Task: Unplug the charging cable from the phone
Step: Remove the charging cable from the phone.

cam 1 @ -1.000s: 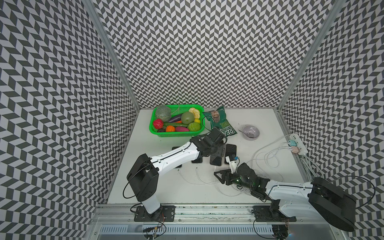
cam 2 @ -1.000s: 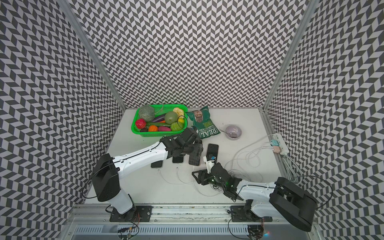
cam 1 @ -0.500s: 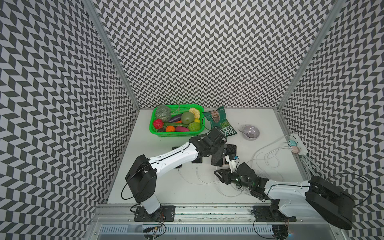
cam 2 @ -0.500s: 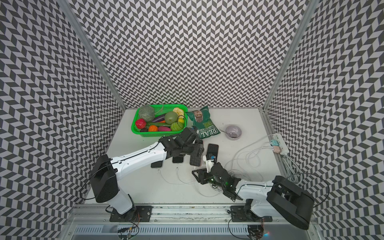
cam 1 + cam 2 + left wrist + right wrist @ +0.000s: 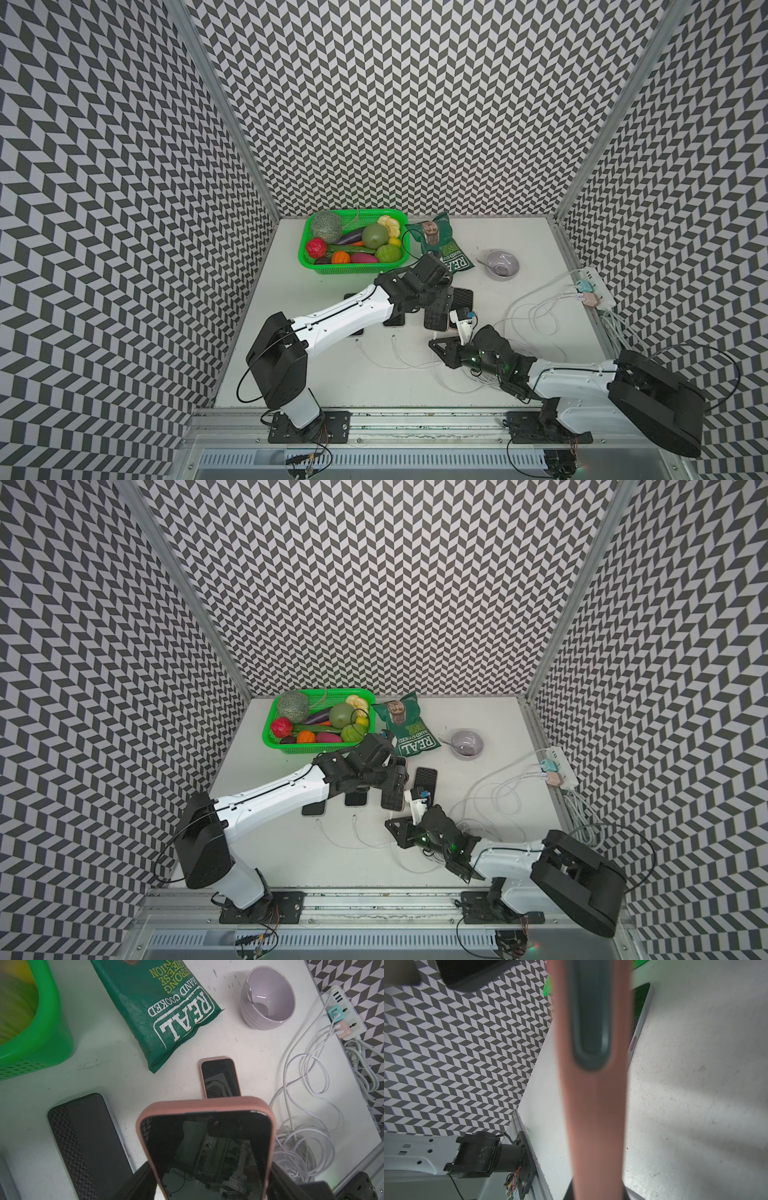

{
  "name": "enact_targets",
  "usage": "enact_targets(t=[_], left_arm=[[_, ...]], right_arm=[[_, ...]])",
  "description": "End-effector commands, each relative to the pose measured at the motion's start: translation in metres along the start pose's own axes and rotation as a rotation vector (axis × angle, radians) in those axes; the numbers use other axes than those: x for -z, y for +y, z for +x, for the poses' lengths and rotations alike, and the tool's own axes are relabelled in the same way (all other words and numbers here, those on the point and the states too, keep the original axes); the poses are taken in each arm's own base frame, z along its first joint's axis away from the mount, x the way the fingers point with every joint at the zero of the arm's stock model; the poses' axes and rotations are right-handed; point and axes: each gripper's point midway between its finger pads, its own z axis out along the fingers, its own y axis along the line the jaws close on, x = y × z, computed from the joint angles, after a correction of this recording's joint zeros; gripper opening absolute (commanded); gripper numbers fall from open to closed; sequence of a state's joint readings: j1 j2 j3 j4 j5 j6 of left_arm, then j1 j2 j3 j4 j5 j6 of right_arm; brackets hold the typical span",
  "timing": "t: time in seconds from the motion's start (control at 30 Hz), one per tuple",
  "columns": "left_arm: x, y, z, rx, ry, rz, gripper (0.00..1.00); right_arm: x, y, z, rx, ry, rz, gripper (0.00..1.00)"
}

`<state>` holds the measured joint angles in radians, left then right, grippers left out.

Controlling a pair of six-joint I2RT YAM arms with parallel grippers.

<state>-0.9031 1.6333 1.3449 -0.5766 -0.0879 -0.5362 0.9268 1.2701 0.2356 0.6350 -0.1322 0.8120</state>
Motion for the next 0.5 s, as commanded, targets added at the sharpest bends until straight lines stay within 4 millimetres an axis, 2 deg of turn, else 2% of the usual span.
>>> enact_targets(t=[0.0, 0.07, 0.1, 0.13, 0.47], left_arm=[[0.019, -0.016, -0.025, 0.008, -0.094, 0.062, 0.0], [0.018, -0.015, -0.026, 0.008, -0.096, 0.059, 0.0], [0.018, -0.015, -0.026, 0.009, -0.096, 0.058, 0.0], [0.018, -0.015, -0.027, 0.01, -0.098, 0.058, 0.0], [0.017, -0.009, -0.034, 0.021, -0.116, 0.043, 0.0]], right_arm=[[0.002, 0.01, -0.008, 0.008, -0.031, -0.044, 0.11], [0.002, 0.011, -0.008, 0.009, -0.031, -0.047, 0.09], [0.005, 0.001, 0.001, 0.005, -0.013, -0.028, 0.07], [0.005, 0.0, 0.003, 0.005, -0.01, -0.026, 0.06], [0.009, -0.002, 0.009, 0.001, 0.002, -0.032, 0.02]])
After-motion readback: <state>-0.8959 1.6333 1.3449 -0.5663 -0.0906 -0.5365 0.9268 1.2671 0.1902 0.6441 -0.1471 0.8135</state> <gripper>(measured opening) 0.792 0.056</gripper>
